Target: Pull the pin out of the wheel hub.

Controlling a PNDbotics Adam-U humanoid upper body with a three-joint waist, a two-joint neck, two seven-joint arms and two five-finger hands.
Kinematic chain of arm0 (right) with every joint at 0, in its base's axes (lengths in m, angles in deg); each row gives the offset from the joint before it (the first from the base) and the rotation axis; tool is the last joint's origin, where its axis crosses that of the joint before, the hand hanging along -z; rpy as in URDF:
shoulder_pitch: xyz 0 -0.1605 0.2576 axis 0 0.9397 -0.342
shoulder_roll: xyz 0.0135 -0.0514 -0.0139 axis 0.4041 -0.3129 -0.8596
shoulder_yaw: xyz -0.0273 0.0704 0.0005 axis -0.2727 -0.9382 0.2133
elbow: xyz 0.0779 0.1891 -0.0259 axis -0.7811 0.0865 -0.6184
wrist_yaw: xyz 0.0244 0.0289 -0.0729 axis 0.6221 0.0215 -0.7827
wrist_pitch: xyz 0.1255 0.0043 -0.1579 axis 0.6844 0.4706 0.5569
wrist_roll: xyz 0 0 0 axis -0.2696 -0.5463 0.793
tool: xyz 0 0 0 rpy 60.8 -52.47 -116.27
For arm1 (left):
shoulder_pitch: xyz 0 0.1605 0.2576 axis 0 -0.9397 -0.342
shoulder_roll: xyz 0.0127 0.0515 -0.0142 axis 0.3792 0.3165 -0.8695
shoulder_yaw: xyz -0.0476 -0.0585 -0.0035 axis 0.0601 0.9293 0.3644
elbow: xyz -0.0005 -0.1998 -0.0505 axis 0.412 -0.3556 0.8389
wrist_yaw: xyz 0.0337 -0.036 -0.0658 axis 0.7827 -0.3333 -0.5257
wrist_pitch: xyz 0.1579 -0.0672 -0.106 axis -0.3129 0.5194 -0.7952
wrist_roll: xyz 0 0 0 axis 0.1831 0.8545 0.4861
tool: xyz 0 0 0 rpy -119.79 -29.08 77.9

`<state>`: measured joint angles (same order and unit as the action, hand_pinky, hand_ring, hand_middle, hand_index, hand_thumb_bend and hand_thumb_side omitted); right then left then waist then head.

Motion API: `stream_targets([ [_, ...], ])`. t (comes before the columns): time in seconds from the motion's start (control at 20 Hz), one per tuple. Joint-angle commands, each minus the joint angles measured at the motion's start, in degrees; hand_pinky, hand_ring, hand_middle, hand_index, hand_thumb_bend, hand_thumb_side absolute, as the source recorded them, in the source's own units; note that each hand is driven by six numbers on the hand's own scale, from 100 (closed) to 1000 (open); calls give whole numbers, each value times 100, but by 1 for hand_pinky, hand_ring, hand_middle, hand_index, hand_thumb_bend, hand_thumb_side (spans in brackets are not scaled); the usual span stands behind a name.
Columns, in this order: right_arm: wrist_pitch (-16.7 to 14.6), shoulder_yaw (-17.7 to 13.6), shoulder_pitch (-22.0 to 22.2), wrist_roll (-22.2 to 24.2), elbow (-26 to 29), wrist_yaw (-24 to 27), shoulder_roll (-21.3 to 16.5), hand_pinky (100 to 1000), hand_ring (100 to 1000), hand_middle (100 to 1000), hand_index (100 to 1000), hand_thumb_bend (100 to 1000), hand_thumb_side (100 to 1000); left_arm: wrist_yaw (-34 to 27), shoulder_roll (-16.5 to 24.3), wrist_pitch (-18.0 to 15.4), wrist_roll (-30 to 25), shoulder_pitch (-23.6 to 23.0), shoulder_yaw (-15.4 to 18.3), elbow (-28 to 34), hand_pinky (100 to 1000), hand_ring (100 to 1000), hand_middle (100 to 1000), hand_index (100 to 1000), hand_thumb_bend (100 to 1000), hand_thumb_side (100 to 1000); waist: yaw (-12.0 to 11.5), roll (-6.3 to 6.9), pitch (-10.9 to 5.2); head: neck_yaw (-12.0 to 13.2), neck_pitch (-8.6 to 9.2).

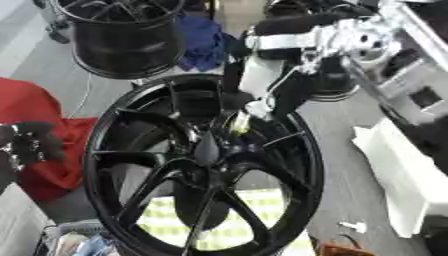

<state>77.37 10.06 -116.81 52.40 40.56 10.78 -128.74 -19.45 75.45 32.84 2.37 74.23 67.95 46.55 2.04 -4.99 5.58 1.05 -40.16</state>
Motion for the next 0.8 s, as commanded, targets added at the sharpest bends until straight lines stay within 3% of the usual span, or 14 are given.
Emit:
stream_targets([
  [0.05, 410, -860, 606, -209, 444, -85, -729, 459, 491, 529, 681, 100, 133, 10, 132, 18, -4, 39, 70, 123, 709, 637, 624, 818, 100, 857, 20, 28, -58, 28, 39],
  [0.15, 509, -1369, 1501, -863, 462, -182, -818, 440, 480, 518, 680, 100, 128, 12, 123, 23, -4, 60, 86, 134, 709, 637, 625, 818, 100, 857, 53, 39, -28, 54, 59],
  [0.25, 635, -1814, 2405, -1705, 353, -227, -663, 433, 474, 512, 679, 100, 125, 13, 118, 23, -4, 76, 114, 145, 709, 637, 625, 818, 100, 857, 60, 49, -2, 60, 79],
  [0.35, 772, -2200, 3256, -2617, -47, -200, -288, 468, 499, 542, 740, 100, 236, 16, 107, 22, -4, 91, 151, 153, 709, 637, 625, 818, 100, 857, 64, 61, 25, 84, 94],
  [0.4, 847, -2344, 3636, -3005, -350, -174, -82, 563, 571, 606, 820, 116, 303, 16, 104, 19, -4, 96, 168, 157, 709, 637, 624, 818, 100, 856, 66, 69, 38, 109, 104],
  [0.45, 922, -2458, 3940, -3314, -683, -184, 112, 763, 732, 734, 892, 221, 385, 15, 104, 13, -4, 98, 182, 159, 709, 637, 624, 818, 100, 855, 65, 75, 45, 124, 107],
  [0.5, 1028, -2568, 4184, -3559, -1043, -271, 304, 863, 824, 812, 924, 294, 436, 15, 103, 6, -4, 100, 198, 159, 709, 637, 624, 818, 100, 854, 69, 81, 49, 140, 106],
  [0.6, 1222, -2803, 4468, -3991, -1699, -551, 701, 895, 864, 862, 947, 334, 479, 12, 98, 1, -4, 103, 220, 152, 709, 637, 624, 818, 100, 854, 76, 95, 46, 158, 101],
  [0.8, 1183, -3179, 4618, -5333, -2308, -539, 1290, 845, 821, 833, 935, 324, 509, 15, 85, -15, -4, 93, 240, 126, 709, 637, 624, 818, 100, 854, 98, 123, 26, 182, 86],
])
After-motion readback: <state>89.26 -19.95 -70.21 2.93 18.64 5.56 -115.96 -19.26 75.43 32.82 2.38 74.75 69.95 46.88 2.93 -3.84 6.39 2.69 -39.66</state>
